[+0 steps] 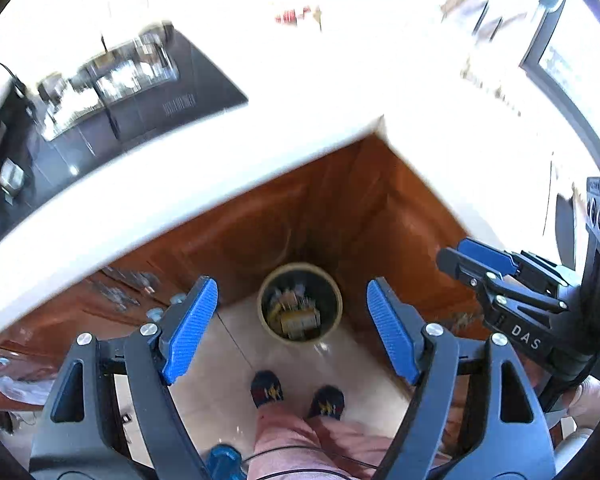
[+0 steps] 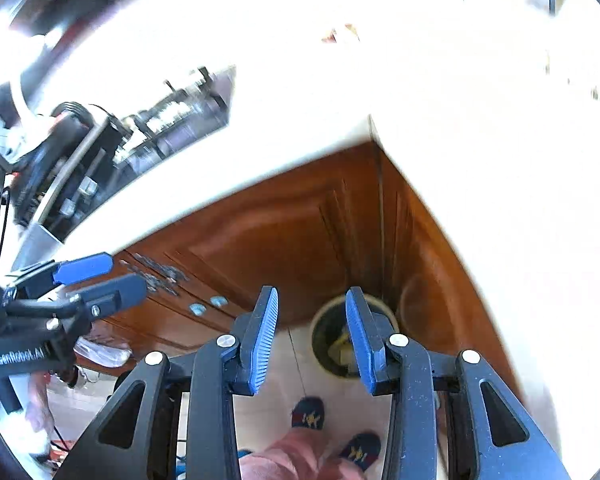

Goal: Collect trash
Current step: 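Raise both tools back up toward the counter corner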

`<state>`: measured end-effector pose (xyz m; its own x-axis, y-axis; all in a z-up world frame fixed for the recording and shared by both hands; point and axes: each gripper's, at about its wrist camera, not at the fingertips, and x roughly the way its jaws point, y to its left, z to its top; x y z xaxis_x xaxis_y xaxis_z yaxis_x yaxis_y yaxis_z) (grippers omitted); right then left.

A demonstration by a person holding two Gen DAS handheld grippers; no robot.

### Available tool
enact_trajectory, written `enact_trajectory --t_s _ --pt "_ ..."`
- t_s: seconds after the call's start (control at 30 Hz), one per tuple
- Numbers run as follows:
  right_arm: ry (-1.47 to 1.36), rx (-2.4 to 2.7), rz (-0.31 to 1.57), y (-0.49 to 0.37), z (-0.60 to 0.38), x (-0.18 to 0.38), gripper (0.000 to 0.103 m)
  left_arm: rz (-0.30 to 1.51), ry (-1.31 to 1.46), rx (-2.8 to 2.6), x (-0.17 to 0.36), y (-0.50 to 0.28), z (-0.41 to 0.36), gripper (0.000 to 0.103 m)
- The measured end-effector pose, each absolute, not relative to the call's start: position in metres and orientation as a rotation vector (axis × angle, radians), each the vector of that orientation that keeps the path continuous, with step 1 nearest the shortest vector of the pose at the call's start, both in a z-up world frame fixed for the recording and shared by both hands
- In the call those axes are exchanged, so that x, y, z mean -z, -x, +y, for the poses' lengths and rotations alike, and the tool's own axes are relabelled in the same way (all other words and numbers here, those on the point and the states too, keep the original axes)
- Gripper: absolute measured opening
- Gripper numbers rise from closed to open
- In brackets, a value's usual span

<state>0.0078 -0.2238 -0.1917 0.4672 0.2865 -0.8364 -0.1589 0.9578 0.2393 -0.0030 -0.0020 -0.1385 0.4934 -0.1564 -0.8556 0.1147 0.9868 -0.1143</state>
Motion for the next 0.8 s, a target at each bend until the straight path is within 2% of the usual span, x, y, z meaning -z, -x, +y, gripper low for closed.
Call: enact_trajectory --t_s 0.17,0.5,0.67,0.8 --pt "-0.126 -0.310 0.952 -0.005 -0.224 0.117 0.037 0.939 0.043 0.144 0.075 0.012 0.002 0.076" --pt "-0.092 -0.357 0.785 -0.028 -0.227 0.011 0.039 0.808 -0.002 0.063 -0.030 0.003 -0.003 0.077" --pt "-0.083 -0.352 0.706 -0.062 -0.227 -0.043 0.055 0.760 -0.021 0.034 -0.072 -0.035 0.003 0.077" --pt "-0.043 -0.312 0.670 -0.108 -0.222 -0.065 0.064 0.719 -0.024 0.060 -0.099 -0.084 0.013 0.077"
